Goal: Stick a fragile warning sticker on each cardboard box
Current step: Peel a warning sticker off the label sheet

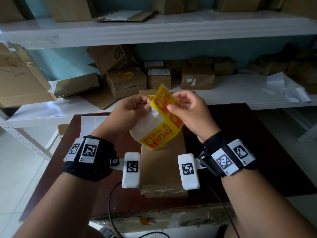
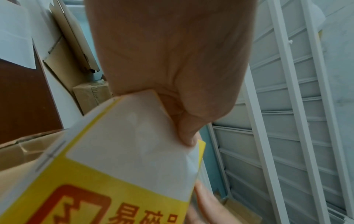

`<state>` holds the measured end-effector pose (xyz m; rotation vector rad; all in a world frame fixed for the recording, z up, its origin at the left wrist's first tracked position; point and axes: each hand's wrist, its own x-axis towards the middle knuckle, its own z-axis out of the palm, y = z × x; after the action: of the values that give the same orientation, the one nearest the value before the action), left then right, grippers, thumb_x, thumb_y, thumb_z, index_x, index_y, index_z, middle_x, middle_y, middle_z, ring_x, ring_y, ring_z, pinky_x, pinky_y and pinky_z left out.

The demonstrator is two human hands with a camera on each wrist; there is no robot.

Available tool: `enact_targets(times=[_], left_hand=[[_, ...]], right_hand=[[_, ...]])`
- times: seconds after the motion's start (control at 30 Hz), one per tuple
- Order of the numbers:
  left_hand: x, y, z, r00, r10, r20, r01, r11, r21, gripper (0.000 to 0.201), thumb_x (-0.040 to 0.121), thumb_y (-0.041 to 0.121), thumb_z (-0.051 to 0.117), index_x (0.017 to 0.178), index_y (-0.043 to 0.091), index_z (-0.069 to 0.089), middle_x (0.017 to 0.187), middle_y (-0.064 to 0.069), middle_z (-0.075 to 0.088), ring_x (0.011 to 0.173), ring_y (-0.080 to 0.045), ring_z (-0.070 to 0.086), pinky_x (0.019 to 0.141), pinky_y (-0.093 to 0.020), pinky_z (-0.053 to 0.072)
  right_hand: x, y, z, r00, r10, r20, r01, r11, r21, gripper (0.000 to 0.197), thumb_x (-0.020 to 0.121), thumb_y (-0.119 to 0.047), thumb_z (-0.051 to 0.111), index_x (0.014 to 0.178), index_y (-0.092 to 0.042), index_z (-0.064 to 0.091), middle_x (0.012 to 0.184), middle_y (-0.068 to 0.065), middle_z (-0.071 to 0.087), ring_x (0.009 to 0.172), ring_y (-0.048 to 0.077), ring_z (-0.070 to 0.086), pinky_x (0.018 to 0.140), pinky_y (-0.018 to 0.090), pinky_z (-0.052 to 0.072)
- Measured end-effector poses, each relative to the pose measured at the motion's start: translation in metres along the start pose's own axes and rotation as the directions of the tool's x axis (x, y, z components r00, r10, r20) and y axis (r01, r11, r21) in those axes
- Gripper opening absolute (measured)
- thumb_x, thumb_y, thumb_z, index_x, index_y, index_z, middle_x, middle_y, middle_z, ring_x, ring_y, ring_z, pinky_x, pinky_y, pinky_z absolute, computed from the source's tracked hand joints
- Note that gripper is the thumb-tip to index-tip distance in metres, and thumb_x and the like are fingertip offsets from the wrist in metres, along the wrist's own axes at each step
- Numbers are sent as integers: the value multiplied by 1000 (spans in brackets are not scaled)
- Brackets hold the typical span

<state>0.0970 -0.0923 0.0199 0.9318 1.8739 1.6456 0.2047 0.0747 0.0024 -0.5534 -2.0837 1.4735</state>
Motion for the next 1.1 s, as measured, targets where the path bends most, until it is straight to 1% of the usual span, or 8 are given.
enact_targets(times=[0.1, 0.2, 0.33, 0.53, 0.63, 0.7, 0.9, 1.1], left_hand=[[0, 0, -11, 1000, -8, -3, 8, 1000, -12, 19, 100, 3, 52, 95, 15, 64, 86, -10, 69, 72, -16, 64, 62, -24, 52], [1, -3, -17, 999, -33, -13, 33, 999, 5, 19, 100, 4, 53, 99, 17, 67, 92, -14, 71, 77, -21, 66, 66, -28, 53], [3, -5, -20, 994, -64, -91, 72, 993, 89, 23, 100, 6, 53, 95, 19, 71, 86, -3, 74, 79, -14, 68, 73, -29, 54], [5, -7, -20, 995, -83, -51, 91, 978, 187, 13, 95, 18, 64, 100, 11, 73, 96, -2, 77, 93, -13, 71, 93, -34, 51], [5, -8, -20, 995, -73, -61, 84, 974, 212, 14, 96, 14, 62, 100, 5, 72, 94, -5, 76, 88, -13, 68, 87, -31, 51], [5, -8, -22, 995, -64, -83, 82, 967, 242, 12, 97, 13, 61, 95, 13, 72, 89, -2, 74, 83, -11, 66, 80, -27, 51], [16, -17, -24, 976, 44, -213, 56, 895, 443, 16, 97, 17, 62, 89, 27, 71, 72, 10, 64, 60, -1, 52, 63, -26, 40], [22, -28, -13, 895, 357, -267, -52, 677, 734, 36, 86, 22, 73, 121, 25, 66, 116, 2, 61, 107, -20, 58, 87, -35, 48]], right_hand=[[6, 6, -11, 984, 180, -3, -180, 983, 39, 76, 82, -30, 81, 146, -31, 40, 142, -4, 45, 124, 14, 51, 98, 35, 49], [8, 9, -14, 945, 318, 79, -327, 906, 269, 93, 81, -17, 81, 155, -21, 25, 140, 7, 54, 114, 20, 63, 95, 41, 54], [6, 5, -14, 948, 296, 114, -317, 876, 363, 63, 84, 1, 73, 141, -11, 48, 114, 12, 71, 91, 21, 74, 71, 34, 60], [5, 6, -14, 964, 235, 123, -258, 938, 230, 25, 86, -6, 74, 108, -17, 69, 96, 5, 78, 91, 23, 75, 89, 48, 59], [3, 4, -15, 954, 208, 216, -247, 953, 173, 13, 88, -10, 71, 98, -19, 72, 95, 5, 78, 94, 25, 74, 94, 50, 56], [1, 3, -16, 941, 202, 271, -254, 951, 174, 11, 92, -15, 68, 101, -16, 74, 96, 8, 78, 93, 24, 74, 91, 49, 57], [-1, 4, -12, 943, 185, 276, -250, 942, 223, 13, 92, -18, 68, 102, -10, 74, 93, 7, 77, 83, 16, 74, 65, 35, 60], [-5, 5, -3, 968, 168, 187, -217, 933, 287, 11, 93, -15, 68, 102, -10, 72, 92, 7, 77, 79, 17, 74, 57, 32, 60]])
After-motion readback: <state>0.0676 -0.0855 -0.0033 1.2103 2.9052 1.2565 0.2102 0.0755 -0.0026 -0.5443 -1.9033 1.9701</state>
